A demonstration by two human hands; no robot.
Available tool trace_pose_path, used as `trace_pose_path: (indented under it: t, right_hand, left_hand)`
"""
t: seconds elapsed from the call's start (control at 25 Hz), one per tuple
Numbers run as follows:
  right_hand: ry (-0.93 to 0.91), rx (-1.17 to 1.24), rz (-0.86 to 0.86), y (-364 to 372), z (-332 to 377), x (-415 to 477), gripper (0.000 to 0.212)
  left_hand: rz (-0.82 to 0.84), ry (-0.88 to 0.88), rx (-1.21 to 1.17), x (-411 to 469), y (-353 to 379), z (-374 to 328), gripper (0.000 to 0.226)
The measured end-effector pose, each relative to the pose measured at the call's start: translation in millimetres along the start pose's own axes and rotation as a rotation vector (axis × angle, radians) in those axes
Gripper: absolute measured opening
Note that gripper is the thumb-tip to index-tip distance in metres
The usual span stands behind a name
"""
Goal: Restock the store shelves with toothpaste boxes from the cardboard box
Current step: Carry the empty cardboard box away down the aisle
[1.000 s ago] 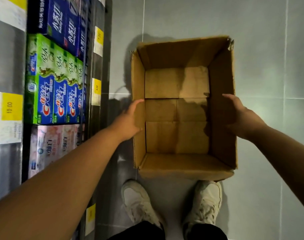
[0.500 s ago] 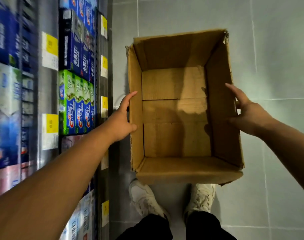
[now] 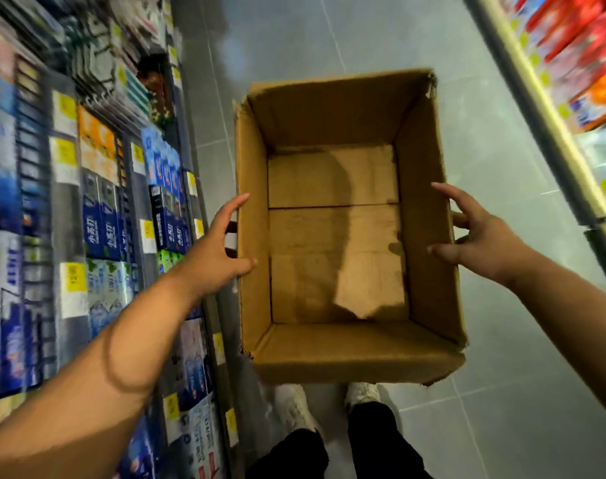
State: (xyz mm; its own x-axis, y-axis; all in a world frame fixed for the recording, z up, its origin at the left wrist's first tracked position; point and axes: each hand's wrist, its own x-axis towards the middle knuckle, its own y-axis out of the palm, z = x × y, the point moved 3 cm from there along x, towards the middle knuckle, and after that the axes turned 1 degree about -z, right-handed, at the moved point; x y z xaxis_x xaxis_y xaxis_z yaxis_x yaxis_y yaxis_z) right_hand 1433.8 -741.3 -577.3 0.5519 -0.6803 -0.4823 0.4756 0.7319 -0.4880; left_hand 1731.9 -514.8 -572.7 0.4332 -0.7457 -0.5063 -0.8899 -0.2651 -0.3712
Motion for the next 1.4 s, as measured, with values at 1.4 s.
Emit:
trace_pose_path:
  t: [1.4]
  right_hand:
    - [0.613,0.267,-1.372,-193,-243,-938,0.091]
  left_hand:
    - [1.204,1.013,0.543,-533,608,-423,0.094]
